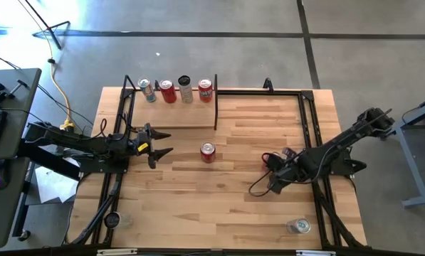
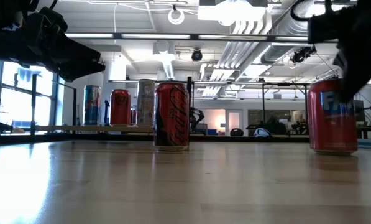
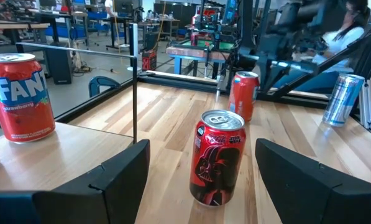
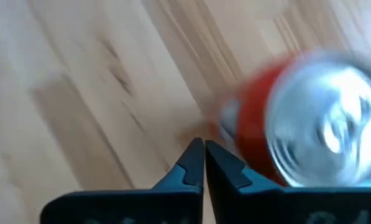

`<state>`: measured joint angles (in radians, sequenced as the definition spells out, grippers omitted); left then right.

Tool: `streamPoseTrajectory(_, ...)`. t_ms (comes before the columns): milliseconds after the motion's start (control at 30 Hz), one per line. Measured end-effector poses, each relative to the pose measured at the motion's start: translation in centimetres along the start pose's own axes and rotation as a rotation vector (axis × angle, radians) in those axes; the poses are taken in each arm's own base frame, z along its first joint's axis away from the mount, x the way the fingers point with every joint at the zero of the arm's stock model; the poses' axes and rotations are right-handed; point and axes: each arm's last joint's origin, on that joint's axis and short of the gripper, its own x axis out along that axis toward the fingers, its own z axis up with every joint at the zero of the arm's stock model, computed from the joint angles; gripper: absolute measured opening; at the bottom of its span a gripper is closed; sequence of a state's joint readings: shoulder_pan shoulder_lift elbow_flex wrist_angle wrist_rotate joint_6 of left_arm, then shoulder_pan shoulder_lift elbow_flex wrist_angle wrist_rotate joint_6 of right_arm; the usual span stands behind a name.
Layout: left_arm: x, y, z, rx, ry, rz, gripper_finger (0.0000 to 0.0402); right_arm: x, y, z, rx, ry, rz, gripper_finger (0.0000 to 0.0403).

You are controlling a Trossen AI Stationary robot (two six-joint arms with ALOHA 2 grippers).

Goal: Place canned beverage on shelf
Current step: Put the red soda can aligned with the other red soda can on the shelf

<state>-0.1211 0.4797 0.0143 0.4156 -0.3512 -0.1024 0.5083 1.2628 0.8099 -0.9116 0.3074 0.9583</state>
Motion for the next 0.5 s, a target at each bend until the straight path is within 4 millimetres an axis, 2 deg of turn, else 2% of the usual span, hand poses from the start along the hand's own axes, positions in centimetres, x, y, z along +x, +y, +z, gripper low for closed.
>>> streamPoseTrajectory(200, 0.0, 0.0, 0.0, 0.001, 0.001, 0.0, 0.0279, -2.4, 0.8, 1.3, -0.048, -0.06, 0.015, 0.0)
streamPoseTrajectory(367, 0.0, 0.0, 0.0, 0.001, 0.003, 0.0, 0.0279, -4.5, 0.1, 0.1, -0.014, 0.016, -0.118, 0.0)
streamPoseTrajectory(500, 0.0, 0.0, 0.0, 0.001, 0.001, 0.0, 0.0279, -6.1, 0.0, -1.4, -0.026, -0.012, -0.186, 0.0)
